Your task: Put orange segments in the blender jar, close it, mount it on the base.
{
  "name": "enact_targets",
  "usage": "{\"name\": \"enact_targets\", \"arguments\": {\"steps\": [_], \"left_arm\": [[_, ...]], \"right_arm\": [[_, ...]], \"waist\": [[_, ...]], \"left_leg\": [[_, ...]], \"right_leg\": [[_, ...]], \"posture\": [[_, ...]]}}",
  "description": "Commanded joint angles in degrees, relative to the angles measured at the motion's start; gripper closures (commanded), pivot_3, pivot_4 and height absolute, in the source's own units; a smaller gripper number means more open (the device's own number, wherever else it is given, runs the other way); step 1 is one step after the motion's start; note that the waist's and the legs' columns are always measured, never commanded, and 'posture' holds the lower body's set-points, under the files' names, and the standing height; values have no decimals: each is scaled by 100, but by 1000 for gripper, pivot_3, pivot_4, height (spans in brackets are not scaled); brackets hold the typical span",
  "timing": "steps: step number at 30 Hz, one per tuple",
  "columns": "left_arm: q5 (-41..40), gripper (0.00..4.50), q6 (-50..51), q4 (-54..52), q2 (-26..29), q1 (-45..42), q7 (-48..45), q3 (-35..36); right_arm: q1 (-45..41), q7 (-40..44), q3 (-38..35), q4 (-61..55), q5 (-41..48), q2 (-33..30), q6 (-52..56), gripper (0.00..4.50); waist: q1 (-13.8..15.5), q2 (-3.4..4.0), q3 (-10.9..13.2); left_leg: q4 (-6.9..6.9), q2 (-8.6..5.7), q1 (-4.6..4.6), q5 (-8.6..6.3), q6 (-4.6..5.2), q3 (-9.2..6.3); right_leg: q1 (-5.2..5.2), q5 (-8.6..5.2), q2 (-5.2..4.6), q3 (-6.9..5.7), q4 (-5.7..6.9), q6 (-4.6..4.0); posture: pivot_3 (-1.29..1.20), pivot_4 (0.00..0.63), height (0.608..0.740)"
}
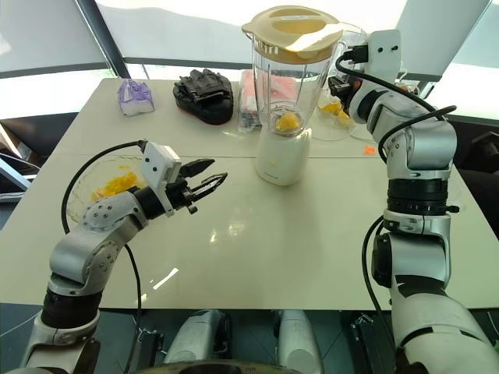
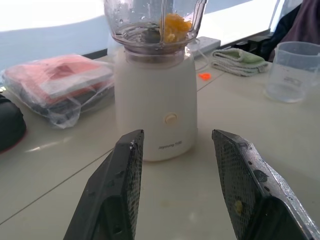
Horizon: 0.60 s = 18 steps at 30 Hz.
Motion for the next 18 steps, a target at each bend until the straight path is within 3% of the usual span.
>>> {"name": "enact_targets", "arguments": {"steps": [1,13,18], "left_arm": [[-5,2291,-144,-90,12,-67,14,-15],[11,2291,-203,-140,-52,0,110,-63],[24,2291,-260,-88,-46,21,94,-84]], "right_arm": [[-68,-1,118,381,-282,11,-373,3646],[-449,59,-19,1250,-373,-143,-815,3646],[-388,497,208,1323,-417,-224,-760,3646]], "waist": [[-3,0,-1],[1,4,2],[10,7,4]], "left_leg": [[0,-1,2,0,0,0],[0,0,4,2,-4,1],[0,-1,-2,2,-4,0]], "right_leg": [[2,0,0,0,0,0],[5,0,0,0,-1,-2],[3,0,-1,-3,-3,-1]], "posture": [[0,150,740],[0,150,740],[0,150,740]]}}
